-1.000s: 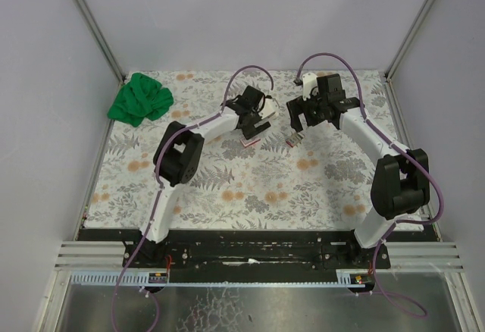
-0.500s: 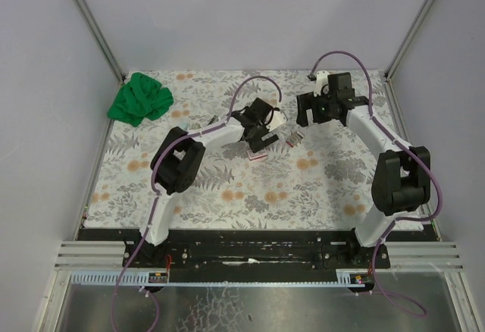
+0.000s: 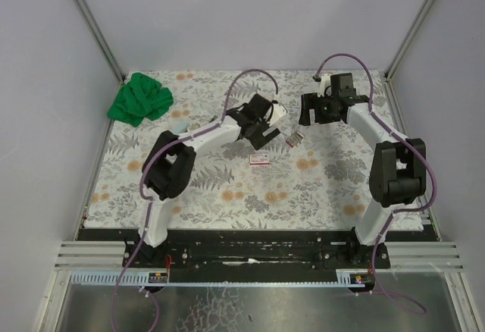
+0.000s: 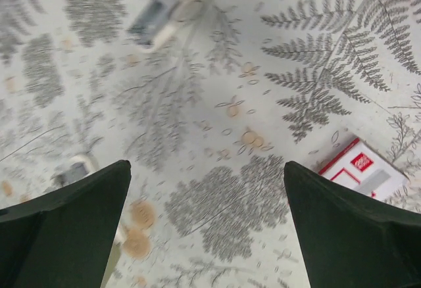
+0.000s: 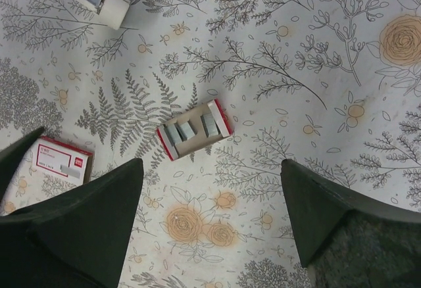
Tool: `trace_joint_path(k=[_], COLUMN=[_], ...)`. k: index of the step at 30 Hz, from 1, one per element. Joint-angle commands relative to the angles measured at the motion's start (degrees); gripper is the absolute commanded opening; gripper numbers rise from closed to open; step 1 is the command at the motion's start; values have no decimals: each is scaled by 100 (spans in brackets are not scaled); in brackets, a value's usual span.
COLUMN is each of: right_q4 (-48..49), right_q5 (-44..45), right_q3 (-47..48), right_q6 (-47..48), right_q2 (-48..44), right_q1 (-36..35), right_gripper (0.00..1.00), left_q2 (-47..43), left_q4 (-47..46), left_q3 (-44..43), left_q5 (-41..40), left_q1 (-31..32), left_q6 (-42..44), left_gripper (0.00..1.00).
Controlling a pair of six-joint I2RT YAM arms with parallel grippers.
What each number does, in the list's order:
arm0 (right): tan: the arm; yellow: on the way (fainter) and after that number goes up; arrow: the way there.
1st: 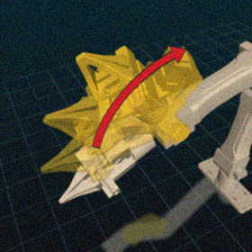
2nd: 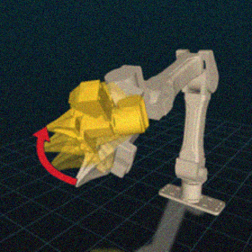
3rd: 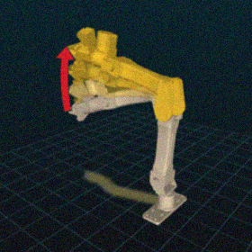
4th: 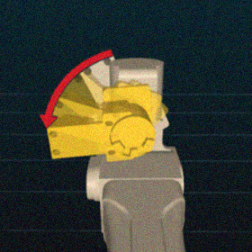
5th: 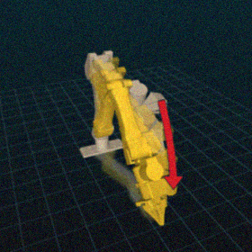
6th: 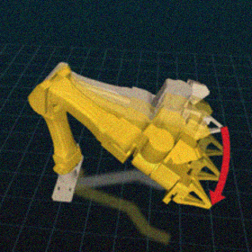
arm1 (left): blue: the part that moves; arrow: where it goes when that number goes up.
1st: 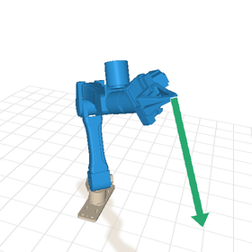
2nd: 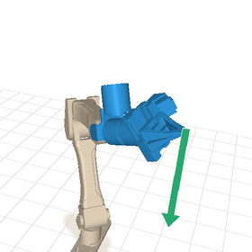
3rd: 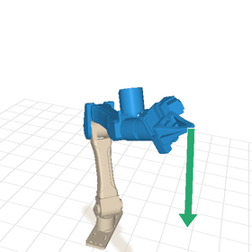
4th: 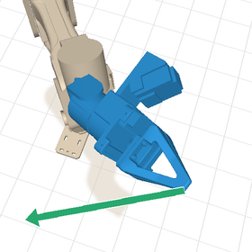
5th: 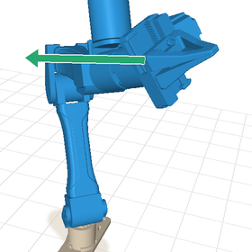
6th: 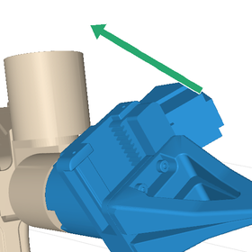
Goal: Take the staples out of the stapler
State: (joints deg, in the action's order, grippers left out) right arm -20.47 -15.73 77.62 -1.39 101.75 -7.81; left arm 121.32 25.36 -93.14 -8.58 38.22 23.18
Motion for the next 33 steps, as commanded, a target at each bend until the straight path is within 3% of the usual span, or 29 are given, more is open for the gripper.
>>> trace_joint_path(k=[1, 9, 15, 33], right_q4=[-13, -191, -344, -565], right_q5=[-163, -736, -752, -874], right_q3=[363, 889, 1287, 1782], right_q6=[-97, 63, 302, 537], right_q2=[229, 919, 1371, 2217], right_q1=[18, 17, 20, 17], right_gripper=[91, 83, 79, 78], left_q2=[-1000, -2072, -2312, -1694], left_q4=[135, 414, 99, -447], left_q3=[121, 1411, 2193, 2536], left_q5=[112, 2386, 3356, 3964], left_q1=[-207, -727, -806, -855], left_q6=[-426, -1220, -1682, -2402], left_gripper=[100, 100, 100, 100])
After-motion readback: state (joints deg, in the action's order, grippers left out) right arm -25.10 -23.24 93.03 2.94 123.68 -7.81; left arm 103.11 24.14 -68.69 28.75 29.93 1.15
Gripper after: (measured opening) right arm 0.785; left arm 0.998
